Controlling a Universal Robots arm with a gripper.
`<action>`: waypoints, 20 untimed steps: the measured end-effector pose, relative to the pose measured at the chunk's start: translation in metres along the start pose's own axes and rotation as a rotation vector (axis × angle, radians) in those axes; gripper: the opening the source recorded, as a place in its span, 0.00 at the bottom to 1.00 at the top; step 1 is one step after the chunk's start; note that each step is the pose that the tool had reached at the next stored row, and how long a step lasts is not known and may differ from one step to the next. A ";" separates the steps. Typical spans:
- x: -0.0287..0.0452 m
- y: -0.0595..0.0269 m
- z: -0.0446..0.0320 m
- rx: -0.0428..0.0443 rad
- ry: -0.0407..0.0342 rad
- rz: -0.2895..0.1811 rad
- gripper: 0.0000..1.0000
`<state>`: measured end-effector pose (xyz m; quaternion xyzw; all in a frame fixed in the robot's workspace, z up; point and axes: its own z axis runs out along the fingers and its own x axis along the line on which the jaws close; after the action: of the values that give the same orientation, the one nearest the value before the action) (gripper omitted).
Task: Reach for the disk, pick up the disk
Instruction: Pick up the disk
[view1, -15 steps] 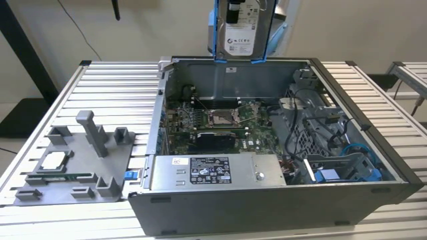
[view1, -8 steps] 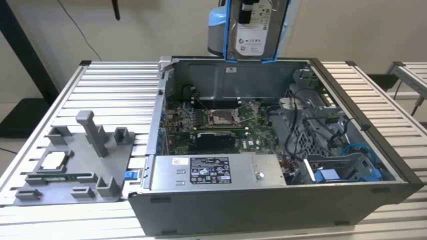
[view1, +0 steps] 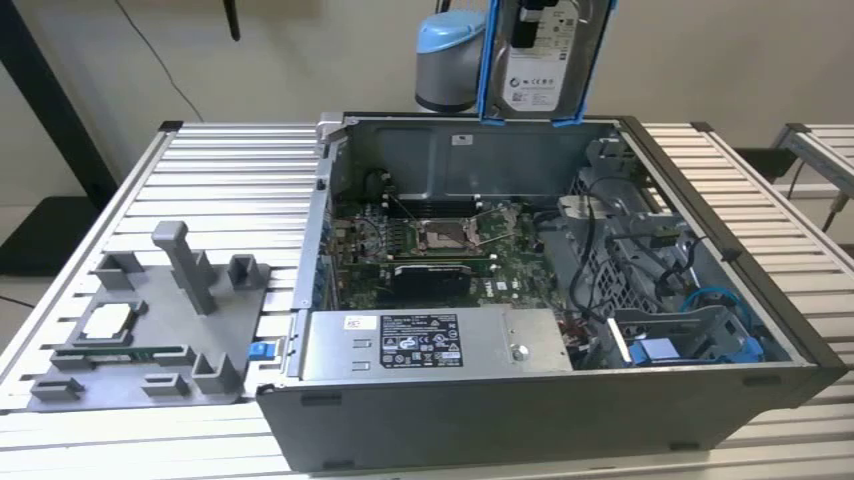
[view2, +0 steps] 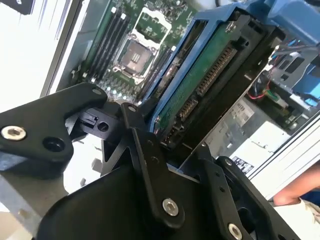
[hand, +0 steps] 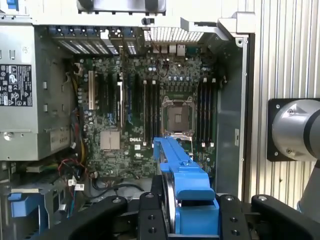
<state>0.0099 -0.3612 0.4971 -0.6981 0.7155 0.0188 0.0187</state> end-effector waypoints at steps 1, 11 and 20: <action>-0.0001 -0.0043 0.0000 0.0000 0.0000 0.000 0.00; -0.0010 -0.0451 0.0000 0.0000 0.0000 0.000 0.00; -0.0017 -0.0724 0.0000 0.0000 0.0000 0.000 0.00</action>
<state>0.0822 -0.3613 0.4972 -0.6981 0.7155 0.0188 0.0187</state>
